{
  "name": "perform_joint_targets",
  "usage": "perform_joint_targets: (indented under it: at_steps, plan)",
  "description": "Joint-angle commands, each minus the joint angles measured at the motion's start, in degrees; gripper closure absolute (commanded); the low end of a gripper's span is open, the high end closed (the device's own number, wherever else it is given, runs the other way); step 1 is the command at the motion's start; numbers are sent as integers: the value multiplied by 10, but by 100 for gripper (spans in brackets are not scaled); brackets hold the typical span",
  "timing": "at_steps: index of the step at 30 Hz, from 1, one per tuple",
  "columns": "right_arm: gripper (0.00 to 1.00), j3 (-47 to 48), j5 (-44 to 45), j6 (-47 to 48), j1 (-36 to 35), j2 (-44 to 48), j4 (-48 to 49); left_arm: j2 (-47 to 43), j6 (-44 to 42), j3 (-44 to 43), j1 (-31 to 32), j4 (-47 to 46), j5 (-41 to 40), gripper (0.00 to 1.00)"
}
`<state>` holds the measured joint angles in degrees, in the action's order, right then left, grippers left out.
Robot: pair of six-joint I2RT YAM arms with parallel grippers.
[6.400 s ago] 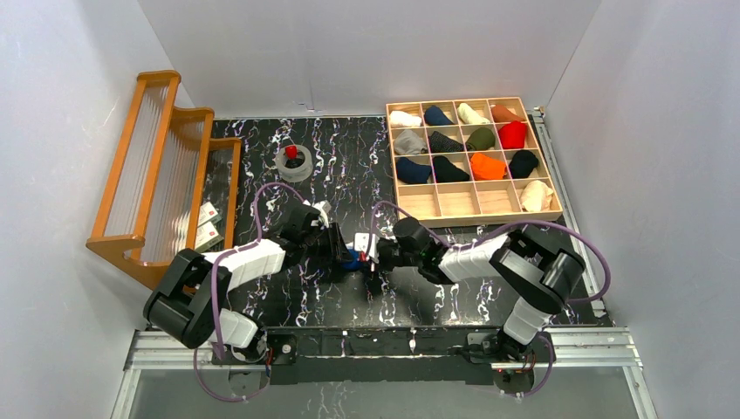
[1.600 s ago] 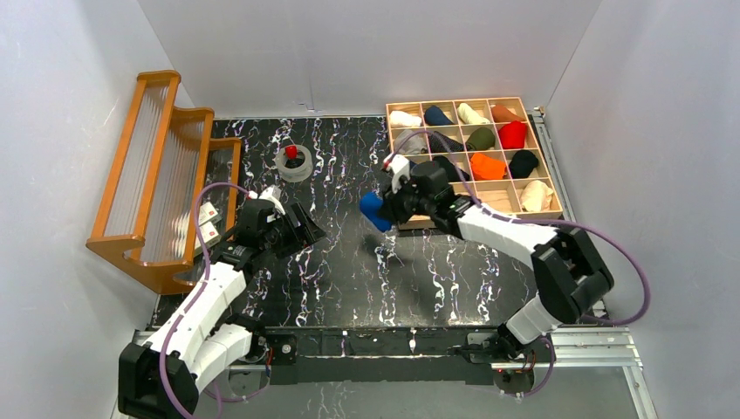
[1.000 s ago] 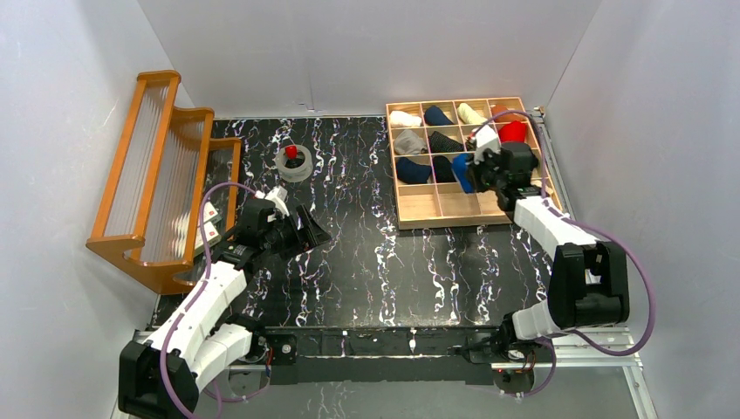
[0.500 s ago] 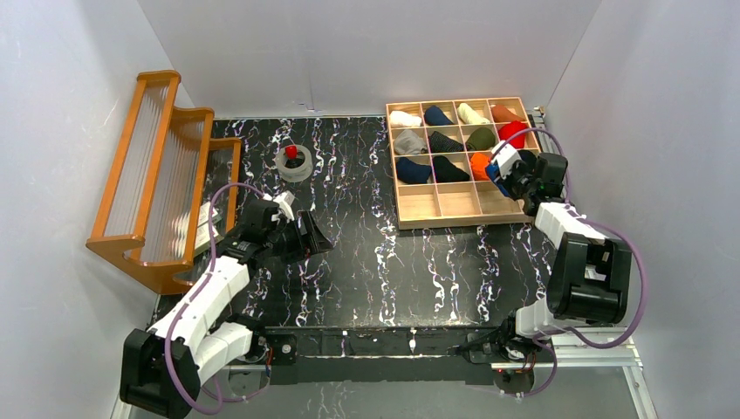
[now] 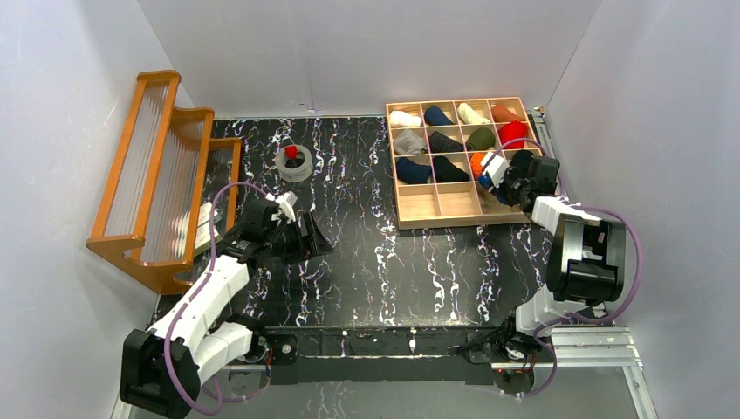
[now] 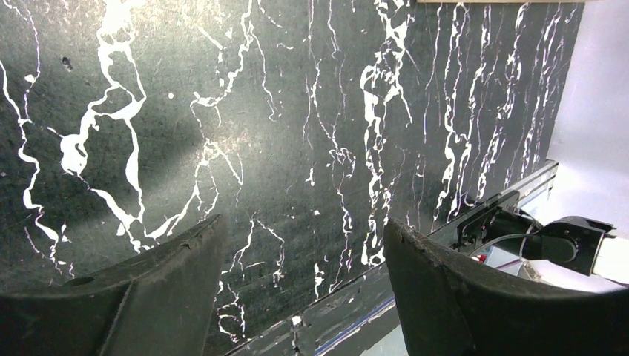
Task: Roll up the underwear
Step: Place the underwear in the storage box.
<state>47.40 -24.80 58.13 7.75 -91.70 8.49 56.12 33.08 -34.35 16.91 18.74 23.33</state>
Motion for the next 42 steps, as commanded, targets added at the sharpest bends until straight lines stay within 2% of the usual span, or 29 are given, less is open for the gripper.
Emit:
perform_joint_targets:
  at_steps: [1, 6, 10, 14, 17, 19, 23, 26, 30, 35, 36, 37, 38, 39, 42]
  plan:
    - [99, 20, -1, 16, -10, -24, -82, -11, -23, -21, -4, 38, 10, 26]
    - [99, 3, 8, 12, -12, 10, -99, -4, -29, -25, -4, 45, 13, 26]
    - [99, 24, 28, -2, -12, 28, -163, -5, -34, -27, -4, 50, 13, 26]
    - [99, -9, 40, -4, -12, 56, -141, -2, -39, -24, -4, 50, 16, 26]
    - [99, -1, 36, 0, -13, 40, -139, -1, -45, -24, -4, 50, 19, 26]
    - [99, 15, 37, -13, -17, 15, -170, -1, -48, -22, -4, 50, 18, 26]
    - [99, -15, 39, -17, -27, -7, -104, 3, -46, -15, -4, 40, 15, 26]
    - [99, 12, 40, -18, -28, -24, -138, 5, -47, -14, -5, 41, 21, 26]
    - [91, 21, 27, -17, -28, -34, -125, 4, -47, -12, -4, 36, 21, 26]
    - [91, 41, 39, -6, -28, -53, -144, 1, -47, -12, -4, 36, 20, 26]
    - [89, 45, 44, -8, -28, -56, -149, 2, -47, -12, -4, 37, 22, 26]
    - [78, 48, 43, -7, -28, -58, -154, 1, -48, -12, -4, 37, 22, 26]
    - [60, 49, 41, -10, -28, -59, -157, 1, -48, -12, -5, 38, 22, 26]
    - [48, 49, 40, -12, -28, -61, -157, 0, -49, -12, -4, 38, 20, 26]
    - [41, 55, 43, -14, -29, -62, -165, 3, -49, -12, -4, 38, 21, 26]
